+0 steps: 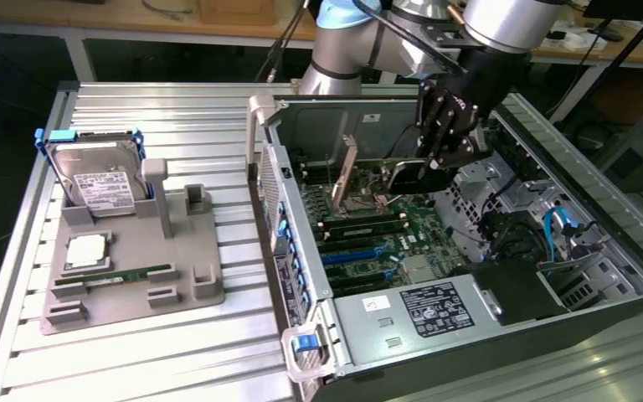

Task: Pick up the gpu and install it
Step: 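Insert the gpu into the slot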

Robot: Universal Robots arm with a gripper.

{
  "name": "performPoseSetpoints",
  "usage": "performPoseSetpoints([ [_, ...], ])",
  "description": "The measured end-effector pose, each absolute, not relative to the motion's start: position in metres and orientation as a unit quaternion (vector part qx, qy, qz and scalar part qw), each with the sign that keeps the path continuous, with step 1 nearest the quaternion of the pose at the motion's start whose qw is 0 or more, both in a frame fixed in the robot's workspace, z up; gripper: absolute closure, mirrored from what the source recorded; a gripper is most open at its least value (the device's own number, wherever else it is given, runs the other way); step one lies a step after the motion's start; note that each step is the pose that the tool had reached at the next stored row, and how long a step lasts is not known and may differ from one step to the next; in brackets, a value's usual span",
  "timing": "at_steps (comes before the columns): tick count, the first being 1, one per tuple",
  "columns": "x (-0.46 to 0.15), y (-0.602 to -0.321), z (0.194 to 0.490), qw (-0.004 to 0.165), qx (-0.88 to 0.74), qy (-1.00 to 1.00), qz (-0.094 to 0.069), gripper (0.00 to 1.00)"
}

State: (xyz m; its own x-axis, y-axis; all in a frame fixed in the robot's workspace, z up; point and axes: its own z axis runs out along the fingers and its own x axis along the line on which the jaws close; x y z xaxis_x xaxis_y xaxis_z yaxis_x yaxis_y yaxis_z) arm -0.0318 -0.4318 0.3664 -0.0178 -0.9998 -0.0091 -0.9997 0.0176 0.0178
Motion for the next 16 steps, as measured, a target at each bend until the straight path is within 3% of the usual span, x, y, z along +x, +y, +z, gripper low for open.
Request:
performPoseSetpoints([
  [16, -0.032, -0.434, 0.336, 0.003, 0.701, -0.713, -0.010, 0.73],
])
